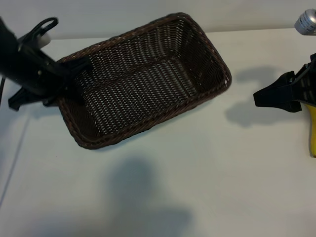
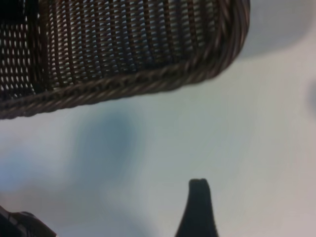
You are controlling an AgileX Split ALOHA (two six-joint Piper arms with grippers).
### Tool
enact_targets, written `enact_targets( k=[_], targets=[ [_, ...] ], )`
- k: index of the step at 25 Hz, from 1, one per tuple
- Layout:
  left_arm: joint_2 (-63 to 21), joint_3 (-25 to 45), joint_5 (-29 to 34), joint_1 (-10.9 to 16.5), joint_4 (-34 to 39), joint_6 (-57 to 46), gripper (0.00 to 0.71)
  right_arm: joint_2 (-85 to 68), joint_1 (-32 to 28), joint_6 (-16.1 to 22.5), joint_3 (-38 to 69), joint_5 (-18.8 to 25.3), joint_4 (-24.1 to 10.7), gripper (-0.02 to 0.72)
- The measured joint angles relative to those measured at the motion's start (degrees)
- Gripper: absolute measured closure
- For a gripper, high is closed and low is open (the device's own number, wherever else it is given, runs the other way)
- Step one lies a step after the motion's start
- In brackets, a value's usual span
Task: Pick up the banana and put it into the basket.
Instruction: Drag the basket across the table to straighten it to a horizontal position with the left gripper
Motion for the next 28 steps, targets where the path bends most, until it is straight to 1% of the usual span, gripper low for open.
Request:
enact_targets(
  k=[4,8,10,12,18,22,28],
  targets=[
    [5.6,-7.9,4.6,0.0,0.5,6.6,0.537,0.0,0.0,0.0,0.0,0.0,0.0,0.119],
    [11.8,-14.9,10.6,0.0,0.0,14.0,0.537,0.0,0.0,0.0,0.0,0.0,0.0,0.119],
    [14.7,-17.5,13.3,0.0,-0.9,17.9,0.537,0.0,0.0,0.0,0.0,0.0,0.0,0.119],
    [16.6,-19.3,14.7,0.0,-1.8,20.1,0.537,0.0,0.0,0.0,0.0,0.0,0.0,0.119],
    [20.4,-20.7,14.8,-0.3,-2.6,21.4,0.537,0.0,0.0,0.0,0.0,0.0,0.0,0.119],
    [21.9,-20.7,14.3,-2.2,-2.6,22.0,0.537,0.0,0.0,0.0,0.0,0.0,0.0,0.119],
    [24.4,-20.7,11.8,-5.3,-3.1,22.1,0.537,0.0,0.0,0.0,0.0,0.0,0.0,0.119]
  ],
)
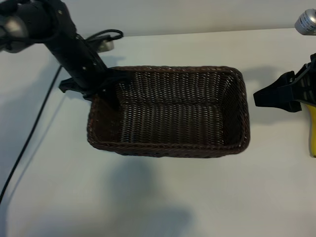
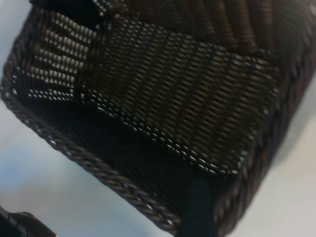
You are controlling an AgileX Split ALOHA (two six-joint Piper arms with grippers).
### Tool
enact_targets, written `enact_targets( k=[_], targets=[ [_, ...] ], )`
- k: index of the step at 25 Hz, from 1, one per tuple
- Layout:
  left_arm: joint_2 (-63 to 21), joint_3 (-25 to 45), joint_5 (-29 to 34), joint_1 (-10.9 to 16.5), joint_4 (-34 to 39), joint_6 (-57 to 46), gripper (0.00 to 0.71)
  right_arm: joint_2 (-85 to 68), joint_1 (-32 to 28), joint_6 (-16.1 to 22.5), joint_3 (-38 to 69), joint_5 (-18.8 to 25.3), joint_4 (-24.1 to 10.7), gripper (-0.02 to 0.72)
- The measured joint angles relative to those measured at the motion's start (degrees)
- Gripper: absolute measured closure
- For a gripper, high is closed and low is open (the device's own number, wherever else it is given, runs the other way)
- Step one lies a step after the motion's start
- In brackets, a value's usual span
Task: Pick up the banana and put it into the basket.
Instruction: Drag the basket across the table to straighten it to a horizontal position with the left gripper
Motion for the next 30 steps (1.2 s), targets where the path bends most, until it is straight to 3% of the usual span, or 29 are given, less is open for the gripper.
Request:
enact_targets(
  k=[9,28,30],
  targets=[
    [2.2,-0.1,-4.3,-0.7,-0.3,-2.6,0.537,0.0,0.0,0.0,0.0,0.0,0.0,0.119],
    [3.4,-0.6,-4.2,-0.8,-0.3,-1.7,0.537,0.0,0.0,0.0,0.0,0.1,0.0,0.119],
    [3.4,-0.6,-3.8,-0.8,-0.4,-1.6,0.508,0.0,0.0,0.0,0.0,0.1,0.0,0.119]
  ],
)
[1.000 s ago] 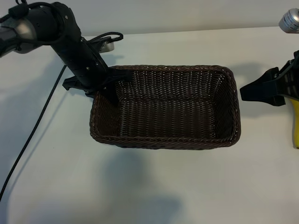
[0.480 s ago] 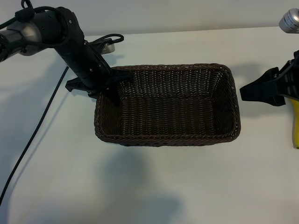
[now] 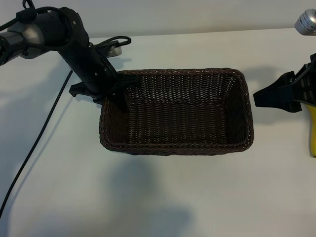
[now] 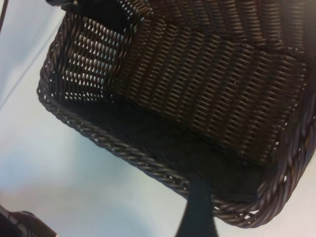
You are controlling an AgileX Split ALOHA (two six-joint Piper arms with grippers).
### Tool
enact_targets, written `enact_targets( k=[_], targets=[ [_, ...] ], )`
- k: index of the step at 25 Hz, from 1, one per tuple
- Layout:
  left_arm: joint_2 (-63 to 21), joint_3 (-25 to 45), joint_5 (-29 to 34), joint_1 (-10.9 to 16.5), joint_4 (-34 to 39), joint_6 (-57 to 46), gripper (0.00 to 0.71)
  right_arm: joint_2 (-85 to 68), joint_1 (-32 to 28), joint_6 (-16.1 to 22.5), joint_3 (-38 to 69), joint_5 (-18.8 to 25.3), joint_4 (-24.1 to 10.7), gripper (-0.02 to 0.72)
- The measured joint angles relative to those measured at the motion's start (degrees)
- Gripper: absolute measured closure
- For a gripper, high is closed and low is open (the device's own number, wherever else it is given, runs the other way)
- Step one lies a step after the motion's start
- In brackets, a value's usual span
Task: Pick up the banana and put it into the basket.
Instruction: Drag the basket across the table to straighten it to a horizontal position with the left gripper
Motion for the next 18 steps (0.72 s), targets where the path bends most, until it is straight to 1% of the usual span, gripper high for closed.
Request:
enact_targets(
  k=[1,4,6,8,11,18],
  targets=[
    [0.0,0.0,0.3,0.0,-0.2,0.0,0.48,0.0,0.0,0.0,0.0,0.0,0.0,0.119],
    [0.1,-0.4,1.2,0.0,-0.2,0.1,0.341,0.0,0.0,0.0,0.0,0.0,0.0,0.119],
    [0.1,-1.5,2.1,-0.1,0.9,-0.3,0.262,0.0,0.0,0.0,0.0,0.0,0.0,0.119],
    [0.1,-2.6,3.2,-0.1,2.5,-1.2,0.209,0.0,0.0,0.0,0.0,0.0,0.0,0.119],
    [-0.8,-3.8,5.1,-0.1,5.0,-2.4,0.179,0.0,0.0,0.0,0.0,0.1,0.0,0.119],
    [-5.8,-5.0,10.7,-0.1,5.8,-3.2,0.171,0.0,0.0,0.0,0.0,0.1,0.0,0.119]
  ],
)
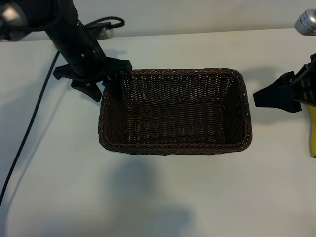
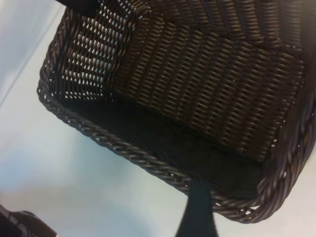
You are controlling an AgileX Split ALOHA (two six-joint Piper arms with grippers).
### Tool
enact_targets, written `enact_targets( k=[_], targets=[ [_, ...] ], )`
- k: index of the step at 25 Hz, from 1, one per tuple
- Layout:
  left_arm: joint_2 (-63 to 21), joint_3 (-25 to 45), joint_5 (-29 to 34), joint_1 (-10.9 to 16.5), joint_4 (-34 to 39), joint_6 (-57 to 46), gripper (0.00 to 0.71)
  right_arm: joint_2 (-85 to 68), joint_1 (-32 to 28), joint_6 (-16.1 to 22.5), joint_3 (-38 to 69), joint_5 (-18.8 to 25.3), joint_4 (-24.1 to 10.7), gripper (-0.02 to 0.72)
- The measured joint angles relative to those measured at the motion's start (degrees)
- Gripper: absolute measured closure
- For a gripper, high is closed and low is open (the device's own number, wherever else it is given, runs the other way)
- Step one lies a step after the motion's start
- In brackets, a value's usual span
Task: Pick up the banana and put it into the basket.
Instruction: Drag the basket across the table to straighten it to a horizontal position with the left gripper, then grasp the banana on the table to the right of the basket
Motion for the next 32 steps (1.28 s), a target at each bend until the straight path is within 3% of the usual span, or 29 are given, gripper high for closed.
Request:
enact_targets(
  k=[7,16,21,29,32],
  targets=[
    [-4.7,0.0,1.6,0.0,2.9,0.0,0.171,0.0,0.0,-0.1,0.0,0.0,0.0,0.119],
    [-8.6,0.0,1.8,1.2,23.1,-5.4,0.171,0.0,0.0,0.0,0.0,0.0,0.0,0.119],
    [-8.6,0.0,1.8,5.0,25.3,-5.3,0.171,0.0,0.0,0.0,0.0,0.0,0.0,0.119],
    [-8.8,0.0,1.8,15.7,25.8,-3.8,0.171,0.0,0.0,0.0,0.0,0.0,0.0,0.119],
    [-10.4,0.0,1.8,17.2,26.1,-3.7,0.171,0.0,0.0,0.0,0.0,0.0,0.0,0.119]
  ],
)
